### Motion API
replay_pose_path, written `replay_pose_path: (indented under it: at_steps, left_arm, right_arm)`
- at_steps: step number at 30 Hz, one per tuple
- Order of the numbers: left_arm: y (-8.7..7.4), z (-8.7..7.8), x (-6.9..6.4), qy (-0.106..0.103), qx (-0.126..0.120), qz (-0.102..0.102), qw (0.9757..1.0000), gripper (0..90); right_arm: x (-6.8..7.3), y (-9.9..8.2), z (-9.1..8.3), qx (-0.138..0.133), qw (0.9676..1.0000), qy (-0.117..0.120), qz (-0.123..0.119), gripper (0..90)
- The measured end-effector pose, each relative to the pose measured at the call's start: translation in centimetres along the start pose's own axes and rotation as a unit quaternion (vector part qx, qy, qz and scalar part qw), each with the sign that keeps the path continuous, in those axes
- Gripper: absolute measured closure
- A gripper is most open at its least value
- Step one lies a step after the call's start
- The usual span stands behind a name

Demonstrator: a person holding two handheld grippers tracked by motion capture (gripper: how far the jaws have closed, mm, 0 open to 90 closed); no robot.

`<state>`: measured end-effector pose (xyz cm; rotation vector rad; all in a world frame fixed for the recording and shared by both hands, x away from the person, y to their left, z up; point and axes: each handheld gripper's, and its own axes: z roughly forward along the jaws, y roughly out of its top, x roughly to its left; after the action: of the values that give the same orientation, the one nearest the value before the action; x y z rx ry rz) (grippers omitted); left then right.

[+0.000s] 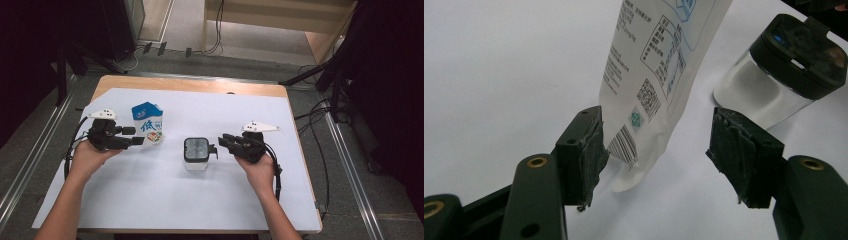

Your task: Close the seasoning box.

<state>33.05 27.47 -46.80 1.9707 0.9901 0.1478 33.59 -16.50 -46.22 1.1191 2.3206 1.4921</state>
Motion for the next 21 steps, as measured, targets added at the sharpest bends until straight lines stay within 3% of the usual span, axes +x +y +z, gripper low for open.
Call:
replay_pose_path:
  at_steps: [10, 21]
  left_arm:
    - [-0.3, -0.4, 0.4, 0.002, 0.005, 0.001, 1.0000, 38.6]
    - [-1.0, -0.6, 0.5, 0.012, 0.009, 0.000, 0.9999, 38.6]
  right_arm:
    - [-1.7, -1.1, -1.9, -0.018, 0.9992, -0.033, -0.011, 62.4]
    - [-4.2, -2.5, -4.3, -0.034, 0.9972, -0.066, 0.004, 57.9]
